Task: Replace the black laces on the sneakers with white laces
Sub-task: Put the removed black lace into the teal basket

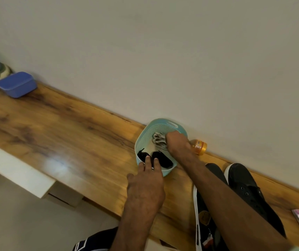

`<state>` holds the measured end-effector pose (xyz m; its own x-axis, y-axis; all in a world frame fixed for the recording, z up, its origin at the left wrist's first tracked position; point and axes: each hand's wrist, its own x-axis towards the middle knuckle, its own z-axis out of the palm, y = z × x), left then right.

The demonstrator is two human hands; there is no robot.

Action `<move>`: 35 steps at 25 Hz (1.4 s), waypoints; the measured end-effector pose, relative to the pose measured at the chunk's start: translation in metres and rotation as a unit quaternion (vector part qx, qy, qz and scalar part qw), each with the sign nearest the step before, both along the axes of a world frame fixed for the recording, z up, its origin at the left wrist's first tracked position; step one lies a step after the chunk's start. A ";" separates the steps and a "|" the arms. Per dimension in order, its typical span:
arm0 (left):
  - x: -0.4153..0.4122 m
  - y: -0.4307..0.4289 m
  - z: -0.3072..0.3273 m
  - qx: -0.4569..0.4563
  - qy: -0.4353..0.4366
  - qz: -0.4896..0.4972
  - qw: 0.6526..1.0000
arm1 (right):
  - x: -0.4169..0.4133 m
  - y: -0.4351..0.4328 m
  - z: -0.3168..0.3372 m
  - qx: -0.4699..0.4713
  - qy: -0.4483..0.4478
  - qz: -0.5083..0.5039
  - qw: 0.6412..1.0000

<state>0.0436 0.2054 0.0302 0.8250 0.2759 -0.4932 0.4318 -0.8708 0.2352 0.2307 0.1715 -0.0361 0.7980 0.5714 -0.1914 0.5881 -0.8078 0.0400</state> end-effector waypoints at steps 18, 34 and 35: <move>-0.001 -0.003 0.006 -0.021 0.036 -0.023 0.999 | -0.012 0.007 -0.007 0.033 0.122 0.012 0.992; 0.002 -0.004 0.002 -0.025 0.036 -0.023 0.999 | -0.011 0.019 -0.026 -0.081 -0.042 0.060 0.994; 0.002 -0.004 0.002 -0.025 0.037 -0.022 0.999 | -0.011 0.018 -0.024 -0.083 -0.038 0.066 0.994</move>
<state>0.0455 0.2018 0.0323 0.7973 0.2123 -0.5650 0.4102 -0.8774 0.2490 0.2198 0.1891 -0.0599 0.7341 0.6374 -0.2340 0.6785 -0.7024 0.2153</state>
